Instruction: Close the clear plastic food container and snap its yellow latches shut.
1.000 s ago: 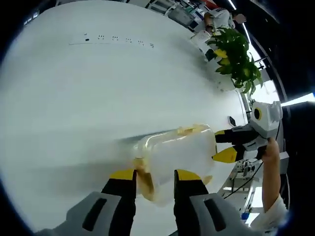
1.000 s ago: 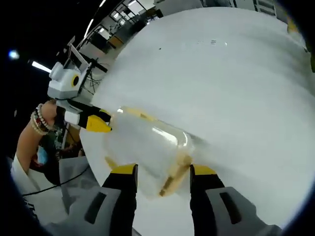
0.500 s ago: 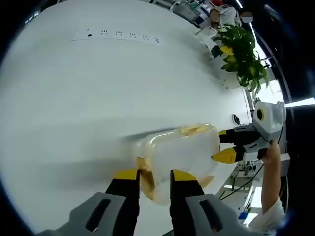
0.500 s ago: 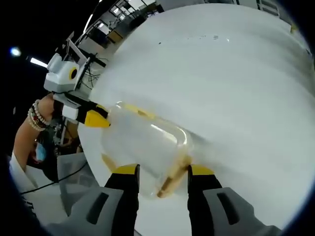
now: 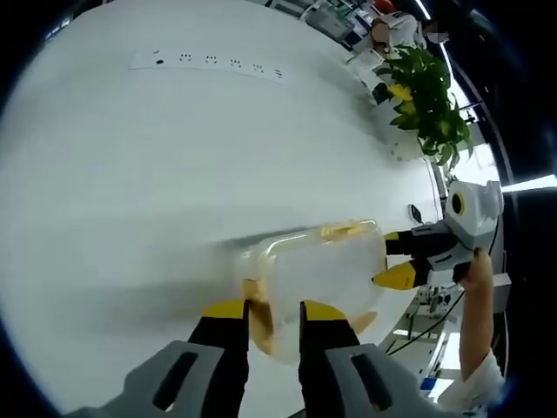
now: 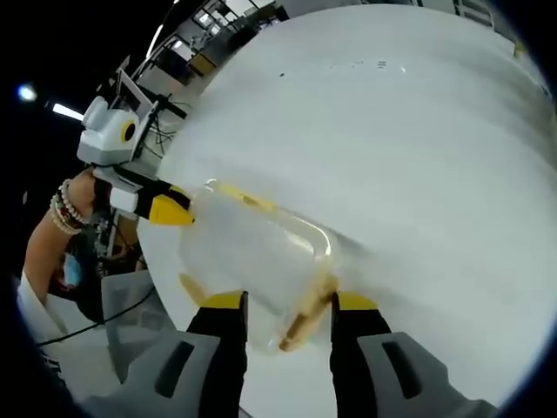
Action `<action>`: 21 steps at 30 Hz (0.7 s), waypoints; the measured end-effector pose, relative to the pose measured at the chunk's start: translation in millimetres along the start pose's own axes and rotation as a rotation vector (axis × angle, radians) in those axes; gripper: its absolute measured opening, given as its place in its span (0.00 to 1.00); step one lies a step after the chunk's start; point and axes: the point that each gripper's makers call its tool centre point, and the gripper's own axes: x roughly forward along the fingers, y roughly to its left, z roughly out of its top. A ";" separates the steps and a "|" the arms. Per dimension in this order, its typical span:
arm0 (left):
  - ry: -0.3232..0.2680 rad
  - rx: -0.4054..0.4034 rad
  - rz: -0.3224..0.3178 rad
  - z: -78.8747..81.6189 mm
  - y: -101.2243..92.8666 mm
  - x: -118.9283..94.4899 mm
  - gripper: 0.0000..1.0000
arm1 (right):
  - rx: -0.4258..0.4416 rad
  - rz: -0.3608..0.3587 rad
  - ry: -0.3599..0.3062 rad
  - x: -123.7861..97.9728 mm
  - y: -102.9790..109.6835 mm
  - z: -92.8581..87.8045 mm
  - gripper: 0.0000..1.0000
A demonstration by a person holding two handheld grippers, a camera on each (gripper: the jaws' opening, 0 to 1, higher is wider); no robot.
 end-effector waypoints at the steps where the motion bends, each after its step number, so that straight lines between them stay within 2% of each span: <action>1: -0.003 -0.009 -0.003 -0.7 0.0 0.0 0.13 | 0.002 0.000 -0.001 0.1 0.0 0.2 0.33; 8: 0.004 -0.001 -0.001 -0.9 -1.5 0.2 0.13 | 0.006 -0.001 0.005 1.2 0.4 0.5 0.31; 9: 0.002 0.001 0.002 -1.0 -1.1 0.5 0.13 | 0.091 0.028 0.007 4.6 4.5 -0.7 0.30; 10: 0.002 0.003 -0.002 -0.7 -1.6 0.8 0.13 | 0.030 0.025 0.001 5.2 1.1 1.1 0.30; 12: 0.002 0.008 0.000 -0.9 -2.1 1.5 0.13 | 0.012 0.013 0.004 4.6 3.7 0.5 0.31; 21: -0.001 0.026 -0.002 -2.6 -3.0 1.5 0.14 | 0.005 0.012 0.017 3.2 2.6 -1.3 0.32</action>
